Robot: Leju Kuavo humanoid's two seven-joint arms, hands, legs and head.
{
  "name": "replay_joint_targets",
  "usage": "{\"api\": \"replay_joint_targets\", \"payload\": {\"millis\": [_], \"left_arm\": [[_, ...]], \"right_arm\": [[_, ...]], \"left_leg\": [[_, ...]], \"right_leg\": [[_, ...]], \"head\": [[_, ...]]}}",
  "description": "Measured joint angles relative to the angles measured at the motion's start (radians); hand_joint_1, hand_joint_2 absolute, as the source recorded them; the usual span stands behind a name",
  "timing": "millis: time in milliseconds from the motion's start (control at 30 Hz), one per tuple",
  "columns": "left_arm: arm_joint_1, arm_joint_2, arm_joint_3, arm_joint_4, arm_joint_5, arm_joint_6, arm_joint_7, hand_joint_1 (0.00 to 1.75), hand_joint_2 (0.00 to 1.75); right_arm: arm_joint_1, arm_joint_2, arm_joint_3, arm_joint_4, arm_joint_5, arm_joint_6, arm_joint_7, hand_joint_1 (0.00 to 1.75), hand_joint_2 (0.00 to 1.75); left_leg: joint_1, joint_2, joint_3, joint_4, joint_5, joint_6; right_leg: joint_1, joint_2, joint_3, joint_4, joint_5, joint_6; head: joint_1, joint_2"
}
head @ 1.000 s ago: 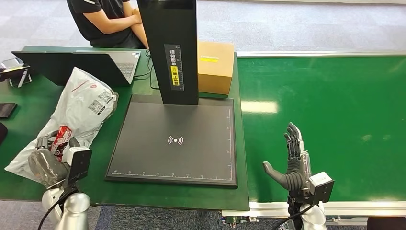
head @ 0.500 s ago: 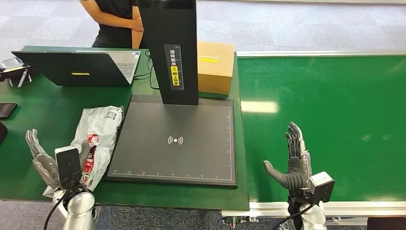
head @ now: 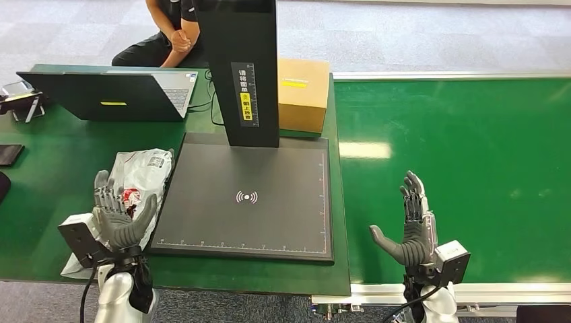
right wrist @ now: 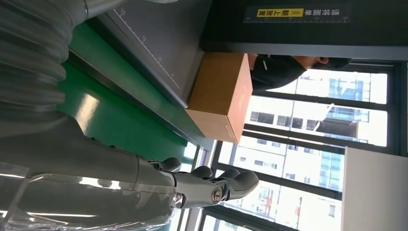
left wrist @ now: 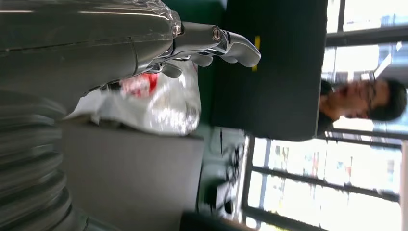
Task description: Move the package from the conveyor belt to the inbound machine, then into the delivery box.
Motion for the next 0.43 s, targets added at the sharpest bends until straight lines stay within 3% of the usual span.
{"api": "replay_joint_targets", "payload": {"millis": [433], "left_arm": [[0.001, 0.012, -0.129, 0.037, 0.003, -0.115, -0.021, 0.00, 1.75]], "right_arm": [[0.000, 0.000, 0.026, 0.012, -0.001, -0.002, 0.000, 0.00, 1.75]], "left_leg": [[0.000, 0.000, 0.000, 0.000, 0.000, 0.000]], "right_leg": [[0.000, 0.000, 0.000, 0.000, 0.000, 0.000]], "head": [[0.000, 0.000]]}}
